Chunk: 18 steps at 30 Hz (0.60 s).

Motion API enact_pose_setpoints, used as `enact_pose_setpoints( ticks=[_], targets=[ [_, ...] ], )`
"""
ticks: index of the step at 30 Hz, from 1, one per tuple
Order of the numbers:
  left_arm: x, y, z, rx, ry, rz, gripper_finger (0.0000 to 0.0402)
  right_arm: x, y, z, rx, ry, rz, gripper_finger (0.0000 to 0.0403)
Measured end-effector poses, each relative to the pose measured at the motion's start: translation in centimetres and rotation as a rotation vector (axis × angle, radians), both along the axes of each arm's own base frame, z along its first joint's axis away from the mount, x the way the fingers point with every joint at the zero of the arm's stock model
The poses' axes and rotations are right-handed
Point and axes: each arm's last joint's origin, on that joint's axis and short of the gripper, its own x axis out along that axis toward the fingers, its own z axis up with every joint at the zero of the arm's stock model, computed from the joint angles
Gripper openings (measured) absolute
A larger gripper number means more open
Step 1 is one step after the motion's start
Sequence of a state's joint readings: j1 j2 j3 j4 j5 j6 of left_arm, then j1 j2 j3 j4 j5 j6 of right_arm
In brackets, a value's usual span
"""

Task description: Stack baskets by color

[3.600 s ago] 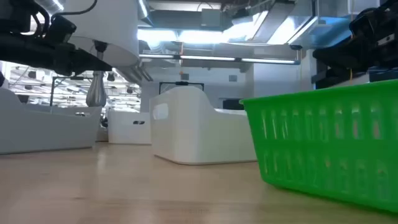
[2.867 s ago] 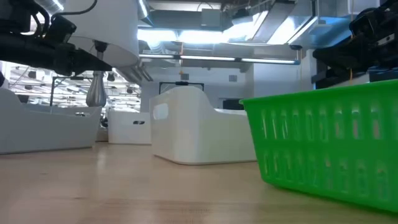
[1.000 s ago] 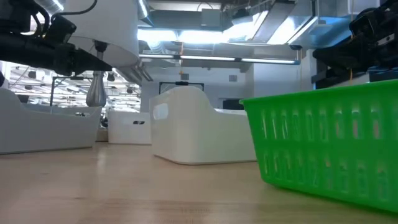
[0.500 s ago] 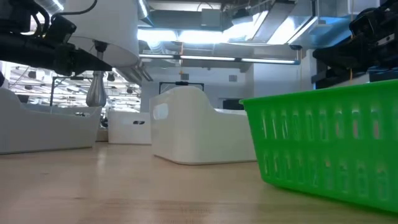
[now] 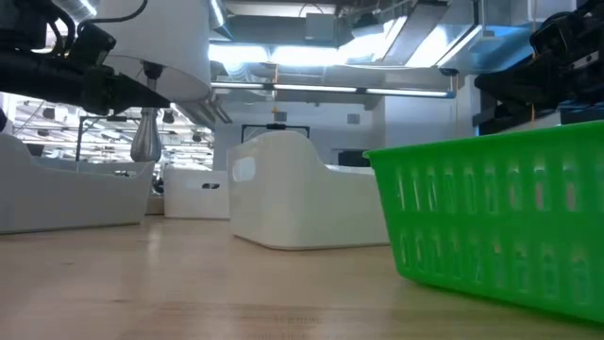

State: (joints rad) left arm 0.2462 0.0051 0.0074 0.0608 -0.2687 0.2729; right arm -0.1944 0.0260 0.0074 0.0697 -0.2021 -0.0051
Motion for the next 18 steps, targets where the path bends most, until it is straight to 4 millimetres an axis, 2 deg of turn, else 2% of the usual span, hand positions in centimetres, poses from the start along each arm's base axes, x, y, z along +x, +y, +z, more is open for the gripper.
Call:
enact_pose_setpoints(
  ticks=[4,9,14,18],
  targets=[
    [0.0,-0.1,0.1,-0.062,-0.048,-0.038,0.0,0.0,0.0,0.0,0.0,0.0,0.0,0.0013],
    [-0.3,-0.5,2.3,-0.062,-0.114,-0.168,0.0,0.0,0.0,0.0,0.0,0.0,0.0,0.0013],
    [-0.6,-0.7,4.7,-0.124,-0.011,-0.192,0.0,0.0,0.0,0.0,0.0,0.0,0.0,0.0013],
    [-0.2,-0.6,6.8,-0.18,0.069,-0.182,0.0,0.0,0.0,0.0,0.0,0.0,0.0,0.0013]
  ],
)
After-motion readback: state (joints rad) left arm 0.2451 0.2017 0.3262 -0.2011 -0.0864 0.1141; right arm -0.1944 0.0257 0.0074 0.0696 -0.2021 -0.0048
